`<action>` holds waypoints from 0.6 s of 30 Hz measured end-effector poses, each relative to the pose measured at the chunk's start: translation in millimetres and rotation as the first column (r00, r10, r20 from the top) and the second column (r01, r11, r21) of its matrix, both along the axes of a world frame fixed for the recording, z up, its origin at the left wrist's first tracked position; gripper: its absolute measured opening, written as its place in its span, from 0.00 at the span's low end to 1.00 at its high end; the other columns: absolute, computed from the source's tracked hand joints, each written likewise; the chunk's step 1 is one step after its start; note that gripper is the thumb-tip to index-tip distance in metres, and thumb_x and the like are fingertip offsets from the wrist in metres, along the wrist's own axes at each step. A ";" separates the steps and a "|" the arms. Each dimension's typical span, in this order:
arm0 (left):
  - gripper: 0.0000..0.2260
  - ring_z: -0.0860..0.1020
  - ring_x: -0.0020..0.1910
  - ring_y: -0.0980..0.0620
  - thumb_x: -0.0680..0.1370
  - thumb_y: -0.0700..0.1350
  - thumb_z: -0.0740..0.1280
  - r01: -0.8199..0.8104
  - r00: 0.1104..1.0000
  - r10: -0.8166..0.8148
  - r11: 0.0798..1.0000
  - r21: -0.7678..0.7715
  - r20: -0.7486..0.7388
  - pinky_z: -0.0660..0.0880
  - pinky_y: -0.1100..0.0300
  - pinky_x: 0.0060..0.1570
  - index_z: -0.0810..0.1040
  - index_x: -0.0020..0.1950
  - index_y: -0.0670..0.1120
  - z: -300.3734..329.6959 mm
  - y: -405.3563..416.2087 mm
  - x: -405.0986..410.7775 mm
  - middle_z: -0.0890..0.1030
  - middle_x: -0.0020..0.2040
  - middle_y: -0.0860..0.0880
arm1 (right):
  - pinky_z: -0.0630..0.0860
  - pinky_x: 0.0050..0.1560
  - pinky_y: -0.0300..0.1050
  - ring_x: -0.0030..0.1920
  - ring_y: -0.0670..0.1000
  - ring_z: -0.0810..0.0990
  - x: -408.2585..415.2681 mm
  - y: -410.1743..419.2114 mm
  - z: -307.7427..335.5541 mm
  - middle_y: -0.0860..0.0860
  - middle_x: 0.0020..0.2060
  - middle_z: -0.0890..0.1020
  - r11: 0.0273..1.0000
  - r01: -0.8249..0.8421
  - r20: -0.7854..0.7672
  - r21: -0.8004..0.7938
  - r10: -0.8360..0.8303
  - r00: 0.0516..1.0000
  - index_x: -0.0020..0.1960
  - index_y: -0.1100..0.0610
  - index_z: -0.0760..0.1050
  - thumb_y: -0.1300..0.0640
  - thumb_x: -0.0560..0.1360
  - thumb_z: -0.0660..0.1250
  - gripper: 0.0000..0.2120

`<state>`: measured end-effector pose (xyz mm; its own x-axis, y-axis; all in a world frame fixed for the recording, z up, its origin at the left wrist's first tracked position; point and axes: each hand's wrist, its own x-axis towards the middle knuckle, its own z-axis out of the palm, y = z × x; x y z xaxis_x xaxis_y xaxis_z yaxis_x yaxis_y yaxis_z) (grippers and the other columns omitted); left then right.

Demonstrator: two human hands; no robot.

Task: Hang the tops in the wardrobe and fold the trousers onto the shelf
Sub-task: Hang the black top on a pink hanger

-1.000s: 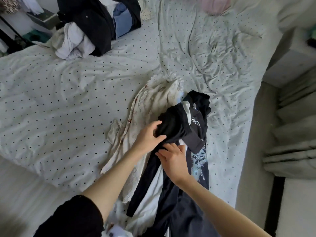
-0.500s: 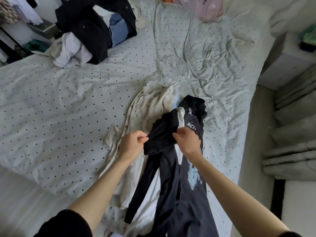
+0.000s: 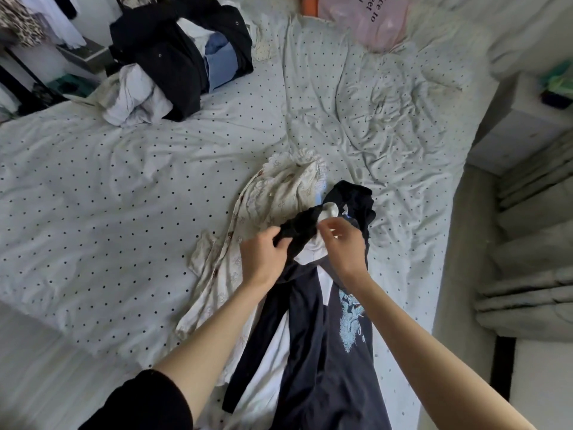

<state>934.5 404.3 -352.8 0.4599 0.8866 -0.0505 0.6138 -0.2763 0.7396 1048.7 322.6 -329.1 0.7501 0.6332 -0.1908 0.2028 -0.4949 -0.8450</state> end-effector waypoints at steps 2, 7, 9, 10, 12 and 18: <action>0.16 0.61 0.28 0.52 0.76 0.44 0.67 -0.041 0.997 0.052 0.986 -0.164 0.065 0.56 0.62 0.28 0.63 0.33 0.44 0.9 13.5 -4.7 0.63 0.27 0.51 | 0.65 0.65 0.61 0.62 0.55 0.72 9.3 -3.8 -11.2 0.53 0.60 0.75 0.966 0.049 0.117 -0.255 -0.020 0.993 0.62 0.54 0.74 0.46 0.75 0.65 0.19; 0.20 0.57 0.25 0.58 0.77 0.42 0.66 0.014 0.989 0.013 0.983 -0.184 0.145 0.56 0.65 0.25 0.57 0.31 0.47 20.6 32.0 -14.0 0.58 0.27 0.53 | 0.65 0.66 0.61 0.59 0.59 0.75 6.2 8.6 -29.1 0.57 0.57 0.78 0.882 0.017 -0.227 -0.471 -0.140 0.964 0.62 0.61 0.70 0.36 0.71 0.66 0.32; 0.17 0.60 0.28 0.56 0.78 0.42 0.65 -0.021 0.989 0.047 0.983 -0.182 0.143 0.55 0.65 0.28 0.62 0.32 0.43 27.2 39.4 -20.6 0.62 0.29 0.50 | 0.64 0.65 0.54 0.48 0.57 0.77 7.3 12.4 -27.2 0.52 0.39 0.78 0.887 0.078 -0.158 -0.454 -0.166 0.973 0.50 0.58 0.74 0.46 0.74 0.65 0.15; 0.14 0.63 0.30 0.53 0.78 0.42 0.65 -0.057 0.986 0.083 0.982 -0.178 0.144 0.59 0.62 0.31 0.67 0.35 0.38 31.5 46.3 -25.2 0.65 0.30 0.48 | 0.62 0.62 0.51 0.44 0.55 0.75 9.4 16.8 -22.6 0.50 0.33 0.74 0.886 0.103 -0.052 -0.452 -0.141 0.989 0.46 0.56 0.74 0.51 0.74 0.64 0.09; 0.12 0.66 0.35 0.51 0.78 0.42 0.63 -0.149 0.973 0.174 0.975 -0.166 0.151 0.62 0.58 0.36 0.72 0.42 0.33 40.3 62.9 -34.5 0.70 0.35 0.44 | 0.58 0.57 0.51 0.38 0.54 0.71 16.7 24.6 -8.3 0.48 0.29 0.70 0.913 0.135 0.129 -0.386 -0.091 0.988 0.42 0.55 0.74 0.58 0.72 0.60 0.04; 0.16 0.62 0.29 0.54 0.79 0.41 0.61 -0.379 0.868 0.395 0.919 -0.110 0.302 0.61 0.60 0.31 0.63 0.31 0.47 93.8 109.2 -62.2 0.64 0.29 0.52 | 0.58 0.53 0.51 0.37 0.55 0.71 39.3 42.7 42.7 0.50 0.26 0.71 0.933 0.145 0.441 -0.329 0.016 0.897 0.37 0.53 0.76 0.63 0.69 0.57 0.11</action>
<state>872.2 513.6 -259.0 0.0790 0.9969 -0.0065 0.4002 -0.0257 0.9161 1088.0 365.3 -286.4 0.8445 0.5343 -0.0369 0.4623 -0.7621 -0.4534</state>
